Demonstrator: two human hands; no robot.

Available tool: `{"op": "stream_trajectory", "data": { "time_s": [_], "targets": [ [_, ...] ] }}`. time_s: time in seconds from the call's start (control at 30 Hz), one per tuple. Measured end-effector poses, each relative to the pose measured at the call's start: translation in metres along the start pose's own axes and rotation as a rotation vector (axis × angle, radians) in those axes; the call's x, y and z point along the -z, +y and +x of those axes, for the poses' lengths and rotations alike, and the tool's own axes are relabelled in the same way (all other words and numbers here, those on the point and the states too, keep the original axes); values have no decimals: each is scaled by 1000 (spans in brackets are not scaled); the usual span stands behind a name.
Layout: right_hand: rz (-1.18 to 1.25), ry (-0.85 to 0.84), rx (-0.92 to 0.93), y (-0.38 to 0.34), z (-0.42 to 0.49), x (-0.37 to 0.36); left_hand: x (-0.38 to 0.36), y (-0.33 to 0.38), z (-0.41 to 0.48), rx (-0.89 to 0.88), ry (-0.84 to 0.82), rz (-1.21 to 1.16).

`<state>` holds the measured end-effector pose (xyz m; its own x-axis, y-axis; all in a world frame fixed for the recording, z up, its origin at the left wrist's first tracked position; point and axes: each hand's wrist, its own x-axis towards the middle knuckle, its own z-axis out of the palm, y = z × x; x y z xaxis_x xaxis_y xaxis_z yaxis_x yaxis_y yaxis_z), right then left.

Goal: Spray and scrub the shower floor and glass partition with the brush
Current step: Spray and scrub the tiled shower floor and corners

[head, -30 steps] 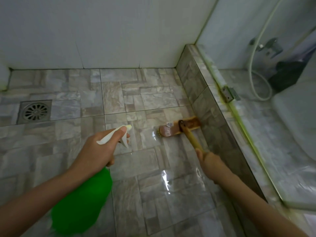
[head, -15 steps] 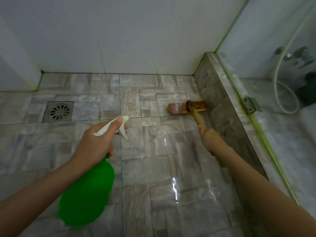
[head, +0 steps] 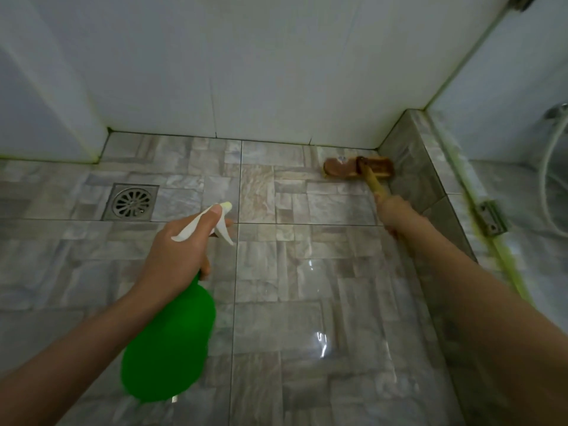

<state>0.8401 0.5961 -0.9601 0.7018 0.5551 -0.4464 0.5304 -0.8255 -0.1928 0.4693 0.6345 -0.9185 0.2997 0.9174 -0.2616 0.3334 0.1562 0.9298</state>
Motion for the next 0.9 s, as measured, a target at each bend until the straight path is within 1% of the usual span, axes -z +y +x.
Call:
{"op": "stream_trajectory", "data": {
  "time_s": [0.1,0.13,0.23,0.3,0.33,0.37,0.43,0.53,0.6,0.67,0.7,0.77,0.83,0.9],
  "targets": [
    [118,-19,-14,-37,43,15,3,-2,1,7,15,-14],
    [136,-22,4,-42,43,15,4,-2,1,3,18,-18],
    [114,-33,57,-30,10,-7,13,-3,1,10,58,-29],
    [43,-55,32,-16,-23,-27,20,-5,-1,26,75,-58],
    [32,-50,1,-20,-28,-32,24,-7,-1,25,80,-67],
    [31,-24,-1,-32,-24,-34,28,-10,-1,27,88,-70],
    [24,-4,59,-64,2,-26,34,-14,1,29,107,-66],
    [151,-88,64,-99,14,-12,41,-20,1,11,112,-40],
    [130,-88,123,-86,-5,-20,44,-20,-1,13,104,-46],
    [19,-61,114,-56,-49,-44,48,-20,-1,22,109,-60],
    [-13,-71,99,-43,-75,-58,50,-21,-1,24,114,-67],
    [4,-120,104,-42,-111,-77,57,-26,1,35,145,-75],
    [-12,-72,168,-68,-102,-86,61,-31,4,45,161,-93],
    [-32,-65,227,-110,-82,-84,63,-35,6,48,149,-113]
  ]
}}
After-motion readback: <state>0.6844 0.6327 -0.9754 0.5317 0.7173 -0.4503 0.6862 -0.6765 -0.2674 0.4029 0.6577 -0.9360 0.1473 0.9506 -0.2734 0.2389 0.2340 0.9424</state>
